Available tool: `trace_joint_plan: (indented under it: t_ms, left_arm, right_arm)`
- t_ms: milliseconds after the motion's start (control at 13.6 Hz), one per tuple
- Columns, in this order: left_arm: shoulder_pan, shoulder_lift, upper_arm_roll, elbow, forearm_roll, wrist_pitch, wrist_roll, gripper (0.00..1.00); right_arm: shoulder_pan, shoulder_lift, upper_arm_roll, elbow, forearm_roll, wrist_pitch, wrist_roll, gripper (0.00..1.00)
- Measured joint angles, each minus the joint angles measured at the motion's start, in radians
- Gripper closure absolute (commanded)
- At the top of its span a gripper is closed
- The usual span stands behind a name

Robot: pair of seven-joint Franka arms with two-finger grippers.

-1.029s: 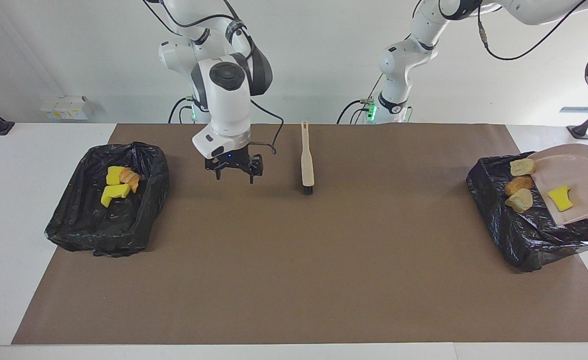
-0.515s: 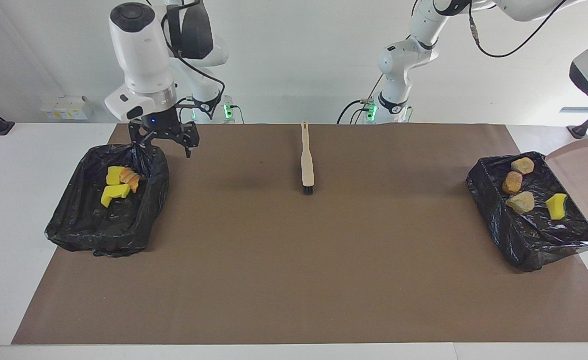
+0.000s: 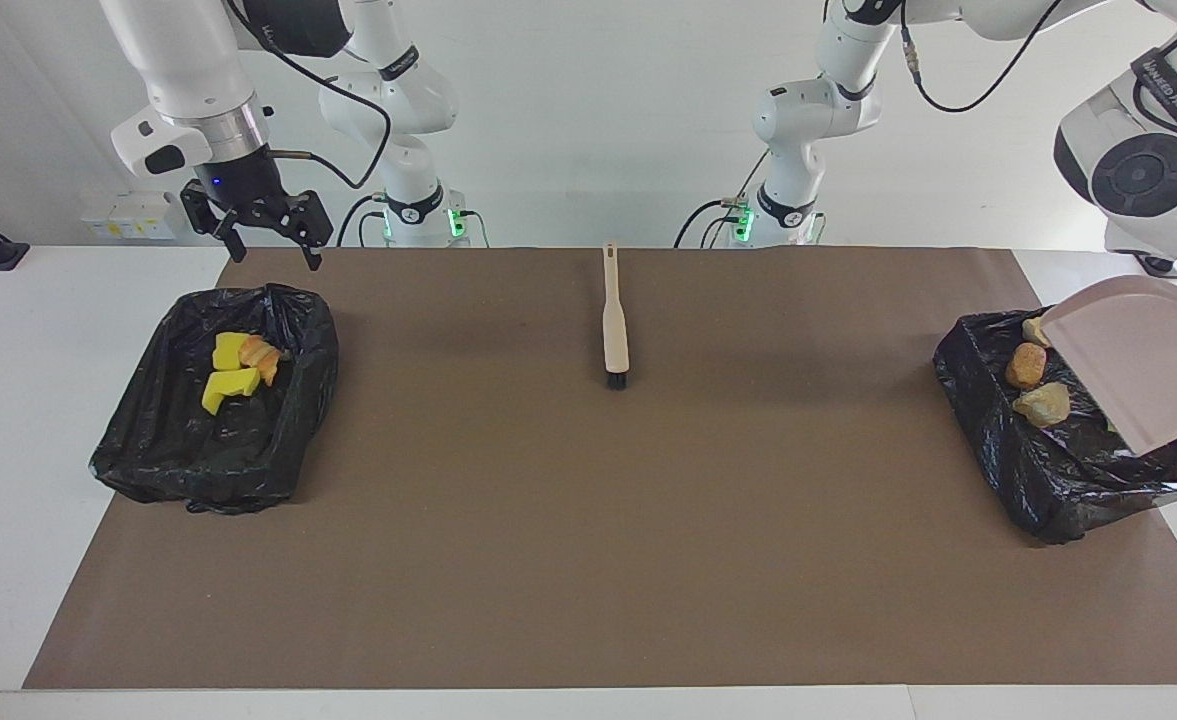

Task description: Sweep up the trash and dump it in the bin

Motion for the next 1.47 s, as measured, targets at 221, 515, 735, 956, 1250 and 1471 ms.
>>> trace_joint_plan:
  t_ms: [221, 515, 735, 956, 1250, 1471]
  left_arm:
    - [-0.054, -0.014, -0.001, 0.003, -0.101, -0.018, -0.007, 1.00]
    - [-0.079, -0.018, -0.002, 0.003, -0.269, -0.020, -0.044, 1.00]
    - [-0.080, -0.020, -0.002, 0.003, -0.450, -0.039, -0.154, 1.00]
    - [-0.082, -0.025, -0.006, 0.001, -0.620, -0.058, -0.309, 1.00]
    - [-0.088, -0.032, -0.007, -0.008, -0.773, -0.066, -0.552, 1.00]
    - [-0.129, -0.036, -0.012, -0.035, -0.874, -0.064, -0.859, 1.00]
  right_arm:
    - [-0.026, 0.001, -0.006, 0.001, 0.019, 0.000, 0.000, 0.00]
    - [-0.049, 0.007, -0.015, 0.001, 0.027, -0.001, 0.000, 0.00]
    - [-0.050, 0.007, -0.015, 0.001, 0.027, -0.003, 0.000, 0.00]
    - [-0.055, 0.007, -0.016, 0.007, 0.027, -0.006, -0.013, 0.00]
    - [-0.051, 0.008, -0.066, 0.008, 0.027, -0.007, -0.107, 0.00]
    - [-0.042, 0.011, -0.087, 0.007, 0.027, -0.008, -0.126, 0.00]
